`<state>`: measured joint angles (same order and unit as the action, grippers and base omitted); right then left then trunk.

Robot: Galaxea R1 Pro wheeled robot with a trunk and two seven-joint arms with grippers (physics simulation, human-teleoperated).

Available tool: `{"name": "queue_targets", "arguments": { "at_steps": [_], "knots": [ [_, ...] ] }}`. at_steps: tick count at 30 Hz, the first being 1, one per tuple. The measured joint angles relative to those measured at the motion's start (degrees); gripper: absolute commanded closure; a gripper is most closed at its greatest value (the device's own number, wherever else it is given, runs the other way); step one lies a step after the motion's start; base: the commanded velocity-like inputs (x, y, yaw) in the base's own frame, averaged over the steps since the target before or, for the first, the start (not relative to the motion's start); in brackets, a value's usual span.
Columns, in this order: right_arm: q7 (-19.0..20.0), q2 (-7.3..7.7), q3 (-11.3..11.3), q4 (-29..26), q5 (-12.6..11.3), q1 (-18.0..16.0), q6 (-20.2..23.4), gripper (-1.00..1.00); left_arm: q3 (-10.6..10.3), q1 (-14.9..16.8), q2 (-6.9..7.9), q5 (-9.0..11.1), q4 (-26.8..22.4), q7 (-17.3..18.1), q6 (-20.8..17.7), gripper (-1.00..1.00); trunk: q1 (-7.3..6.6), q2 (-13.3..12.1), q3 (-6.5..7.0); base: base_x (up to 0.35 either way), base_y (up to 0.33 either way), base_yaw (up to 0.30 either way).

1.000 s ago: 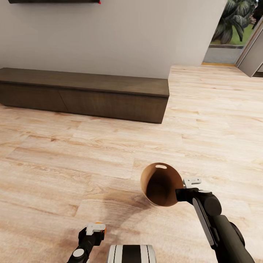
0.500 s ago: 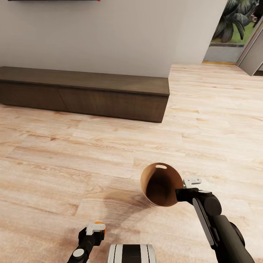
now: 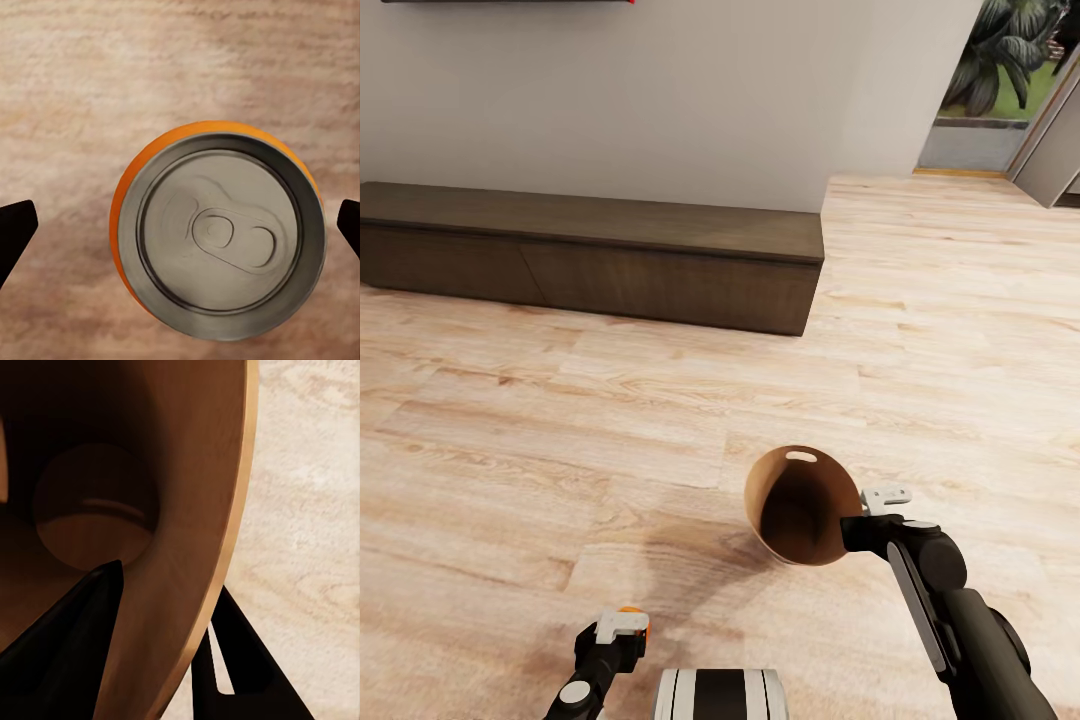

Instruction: Put the three can of soda from the living room inside the tash can in the kitchen.

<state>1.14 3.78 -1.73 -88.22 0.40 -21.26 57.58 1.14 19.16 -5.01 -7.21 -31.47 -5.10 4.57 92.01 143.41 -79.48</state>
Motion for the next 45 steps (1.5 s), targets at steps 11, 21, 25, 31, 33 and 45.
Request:
{"name": "queue_targets", "arguments": {
  "at_steps": [11,21,25,31,33,45],
  "knots": [
    [0.0,0.0,0.0,0.0,0.0,0.0,0.0,1.0,0.0,0.0,0.0,0.1,0.0,0.0,0.0,1.0,0.0,0.0,0.0,0.0,0.0,0.0],
    [0.0,0.0,0.0,0.0,0.0,0.0,0.0,1.0,0.0,0.0,0.0,0.1,0.0,0.0,0.0,1.0,0.0,0.0,0.0,0.0,0.0,0.0],
    [0.0,0.0,0.0,0.0,0.1,0.0,0.0,1.0,0.0,0.0,0.0,0.1,0.0,0.0,0.0,1.0,-0.08,0.0,0.66,0.0,0.0,0.0],
    [0.0,0.0,0.0,0.0,0.0,0.0,0.0,1.0,0.0,0.0,0.0,0.0,0.0,0.0,0.0,1.0,-0.23,-0.1,1.99,0.0,0.0,0.0],
    [0.0,0.0,0.0,0.0,0.0,0.0,0.0,1.0,0.0,0.0,0.0,0.0,0.0,0.0,0.0,1.0,-0.29,-0.1,2.43,0.0,0.0,0.0],
    [0.0,0.0,0.0,0.0,0.0,0.0,0.0,1.0,0.0,0.0,0.0,0.0,0.0,0.0,0.0,1.0,-2.53,-4.2,4.67,0.0,0.0,0.0]
  ]
}}
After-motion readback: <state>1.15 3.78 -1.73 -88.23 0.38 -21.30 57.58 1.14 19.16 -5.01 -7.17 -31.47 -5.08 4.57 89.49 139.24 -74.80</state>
